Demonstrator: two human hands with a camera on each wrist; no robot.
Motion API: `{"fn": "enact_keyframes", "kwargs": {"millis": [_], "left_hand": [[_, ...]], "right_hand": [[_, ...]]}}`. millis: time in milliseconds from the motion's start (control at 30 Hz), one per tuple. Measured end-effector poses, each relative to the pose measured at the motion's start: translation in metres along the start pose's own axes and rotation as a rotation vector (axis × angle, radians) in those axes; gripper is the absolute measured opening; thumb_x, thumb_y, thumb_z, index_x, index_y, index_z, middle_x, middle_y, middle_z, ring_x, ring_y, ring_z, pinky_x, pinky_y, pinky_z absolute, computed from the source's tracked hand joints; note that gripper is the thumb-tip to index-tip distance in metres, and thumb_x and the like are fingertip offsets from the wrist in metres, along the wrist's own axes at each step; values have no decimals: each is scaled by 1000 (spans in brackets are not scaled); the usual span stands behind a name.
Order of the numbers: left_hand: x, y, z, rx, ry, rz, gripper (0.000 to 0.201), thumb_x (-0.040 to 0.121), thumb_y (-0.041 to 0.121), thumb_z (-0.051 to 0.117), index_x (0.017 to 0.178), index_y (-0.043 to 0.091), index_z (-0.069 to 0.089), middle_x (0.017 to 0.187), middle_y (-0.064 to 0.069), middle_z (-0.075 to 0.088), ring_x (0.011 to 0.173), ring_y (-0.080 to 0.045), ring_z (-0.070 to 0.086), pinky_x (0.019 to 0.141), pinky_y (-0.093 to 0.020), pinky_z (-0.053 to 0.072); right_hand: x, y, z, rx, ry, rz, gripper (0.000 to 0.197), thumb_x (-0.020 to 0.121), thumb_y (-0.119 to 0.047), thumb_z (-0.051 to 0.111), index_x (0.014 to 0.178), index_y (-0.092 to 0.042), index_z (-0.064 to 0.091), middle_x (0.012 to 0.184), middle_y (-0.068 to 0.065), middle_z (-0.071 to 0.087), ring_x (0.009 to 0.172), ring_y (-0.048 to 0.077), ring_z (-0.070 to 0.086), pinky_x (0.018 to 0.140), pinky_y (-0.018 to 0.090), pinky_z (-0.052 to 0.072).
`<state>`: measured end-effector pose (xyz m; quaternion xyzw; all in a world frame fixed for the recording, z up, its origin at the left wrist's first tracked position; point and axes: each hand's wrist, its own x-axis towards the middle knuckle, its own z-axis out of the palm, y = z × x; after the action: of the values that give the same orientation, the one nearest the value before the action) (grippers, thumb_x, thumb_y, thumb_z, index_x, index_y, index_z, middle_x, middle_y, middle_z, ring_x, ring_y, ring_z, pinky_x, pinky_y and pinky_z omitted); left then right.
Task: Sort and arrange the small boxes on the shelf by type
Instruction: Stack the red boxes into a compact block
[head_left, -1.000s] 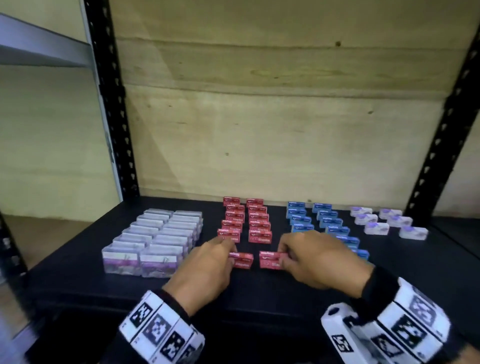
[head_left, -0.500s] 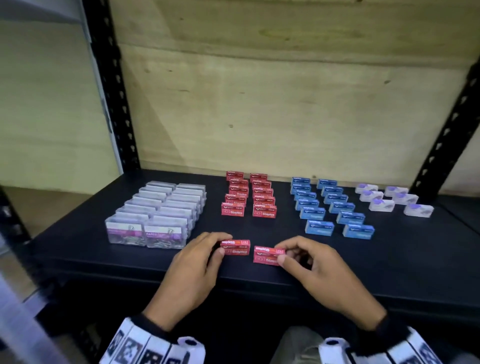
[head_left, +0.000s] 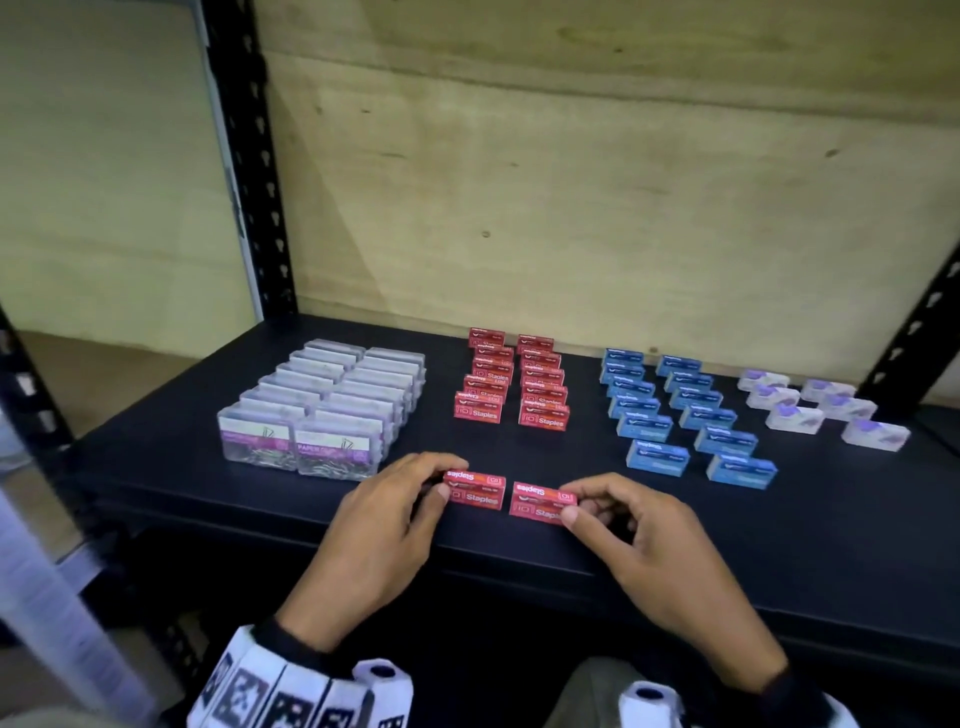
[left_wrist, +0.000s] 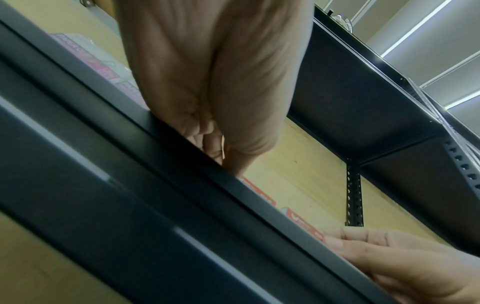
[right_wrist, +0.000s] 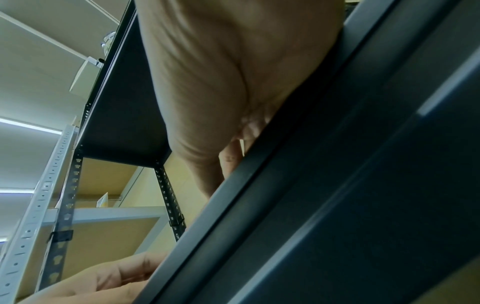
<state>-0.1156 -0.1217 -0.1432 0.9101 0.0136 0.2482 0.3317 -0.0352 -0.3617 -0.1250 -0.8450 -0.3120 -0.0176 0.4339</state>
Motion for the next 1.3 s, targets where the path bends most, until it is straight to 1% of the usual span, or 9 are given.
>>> {"fn": "enact_keyframes", "kwargs": {"millis": [200, 367, 567, 700, 900, 1000, 1133, 1233, 1300], "left_hand": [[-2, 2, -2, -24, -16, -27, 27, 97, 20, 56, 119, 35, 62, 112, 25, 64, 104, 7, 59, 95, -26, 47], [-1, 6, -4, 21, -22, -30, 27, 97, 23, 55, 120, 37, 60, 113, 25, 63, 105, 7, 59, 93, -25, 47], [-1, 6, -3, 41, -20, -24, 27, 97, 23, 55, 119, 37, 61, 111, 25, 63, 102, 8, 59, 89, -15, 43], [-1, 6, -4, 65, -25, -22, 27, 97, 24, 55, 119, 37, 61, 110, 27, 63, 101, 8, 58, 84, -2, 36], [-3, 8, -4, 64, -50, -41, 31, 97, 26, 53, 124, 39, 58, 112, 29, 60, 105, 9, 54, 83, 2, 33], [-4, 7, -3, -45, -40, -74, 42, 95, 33, 55, 135, 41, 49, 119, 29, 58, 109, 13, 54, 89, -2, 37], [2, 11, -9, -255, -15, -115, 47, 88, 42, 55, 134, 38, 51, 124, 22, 56, 115, 8, 54, 94, -18, 49], [13, 23, -27, -115, -5, -67, 43, 90, 52, 51, 130, 38, 56, 119, 25, 55, 110, 7, 55, 87, -21, 52], [27, 40, -42, 46, -21, -13, 36, 93, 54, 49, 125, 40, 59, 112, 25, 60, 99, 5, 58, 84, -20, 48]], "right_hand": [[3, 3, 2, -6, -2, -12, 9, 88, -31, 72, 95, -38, 72, 85, -15, 70, 82, 4, 64, 73, 11, 46], [5, 3, 3, -7, -21, -16, 8, 89, -33, 70, 95, -38, 72, 86, -15, 70, 83, 4, 64, 73, 12, 46], [6, 2, 3, -3, -34, -7, 9, 89, -34, 69, 96, -38, 72, 85, -17, 68, 83, 4, 63, 72, 11, 46], [6, 2, 4, 3, -21, -9, 8, 89, -34, 70, 96, -39, 72, 85, -15, 69, 82, 5, 63, 72, 11, 46], [6, 2, 3, -4, -38, 1, 12, 89, -36, 70, 100, -40, 70, 84, -15, 68, 82, 6, 62, 72, 13, 47], [5, 2, 1, 19, -34, 19, 24, 86, -44, 69, 110, -41, 65, 88, -15, 68, 84, 6, 62, 74, 15, 47], [6, -3, -11, 97, -28, 42, 40, 78, -58, 65, 113, -40, 64, 95, -10, 66, 80, 6, 61, 73, 18, 48], [11, -23, -30, 20, -75, 31, 51, 70, -71, 57, 112, -44, 64, 100, -13, 63, 80, 4, 62, 76, 25, 52], [19, -45, -47, -94, -147, 5, 51, 70, -73, 53, 111, -45, 62, 102, -18, 63, 84, 1, 62, 77, 24, 52]]}}
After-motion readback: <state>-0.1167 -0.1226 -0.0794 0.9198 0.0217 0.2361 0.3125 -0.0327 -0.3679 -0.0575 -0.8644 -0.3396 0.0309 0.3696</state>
